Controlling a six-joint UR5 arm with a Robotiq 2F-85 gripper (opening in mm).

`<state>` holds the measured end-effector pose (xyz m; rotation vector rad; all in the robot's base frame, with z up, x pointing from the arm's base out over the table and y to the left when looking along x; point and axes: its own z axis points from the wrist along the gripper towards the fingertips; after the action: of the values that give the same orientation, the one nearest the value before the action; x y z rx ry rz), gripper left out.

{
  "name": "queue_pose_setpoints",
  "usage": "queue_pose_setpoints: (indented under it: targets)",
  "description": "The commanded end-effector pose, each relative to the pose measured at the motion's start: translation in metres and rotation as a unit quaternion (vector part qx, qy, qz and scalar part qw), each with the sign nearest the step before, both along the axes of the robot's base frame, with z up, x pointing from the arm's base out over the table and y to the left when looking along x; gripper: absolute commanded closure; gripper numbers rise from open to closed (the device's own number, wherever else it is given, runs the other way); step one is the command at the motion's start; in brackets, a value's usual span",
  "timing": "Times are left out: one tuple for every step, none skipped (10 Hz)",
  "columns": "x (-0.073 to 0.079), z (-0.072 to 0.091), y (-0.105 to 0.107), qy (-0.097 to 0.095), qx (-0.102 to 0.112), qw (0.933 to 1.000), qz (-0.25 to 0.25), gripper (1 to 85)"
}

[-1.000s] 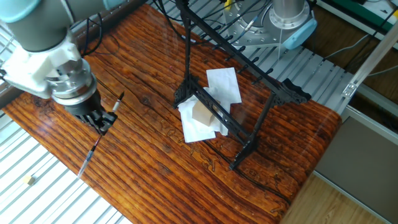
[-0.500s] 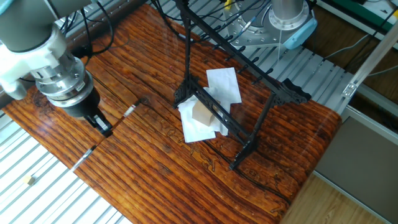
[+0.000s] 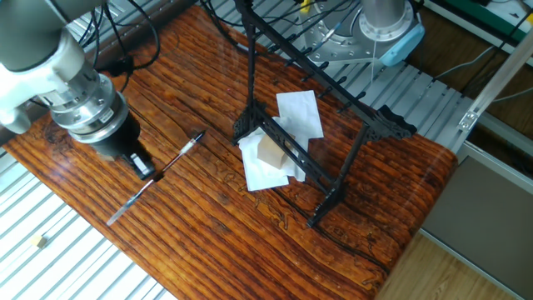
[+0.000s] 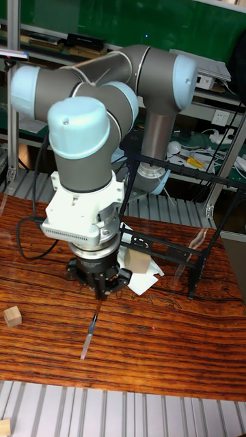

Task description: Place the brush on the pen rack

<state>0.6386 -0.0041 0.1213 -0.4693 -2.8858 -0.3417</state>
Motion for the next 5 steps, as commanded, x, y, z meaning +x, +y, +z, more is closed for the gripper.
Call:
queue_pose_setpoints:
  targets:
    - [-0.017, 0.013, 0.012, 0.043, 0.028, 0.9984, -0.022, 84.7]
    - [-0.02, 0.016, 0.018, 0.05, 0.04, 0.9975, -0.029, 84.7]
    - [-0.021, 0.02, 0.026, 0.055, 0.053, 0.9965, -0.035, 84.7]
    - [-0.025, 0.024, 0.034, 0.066, 0.068, 0.9946, -0.041, 84.7]
    - [-0.03, 0.028, 0.038, 0.077, 0.075, 0.9932, -0.043, 84.7]
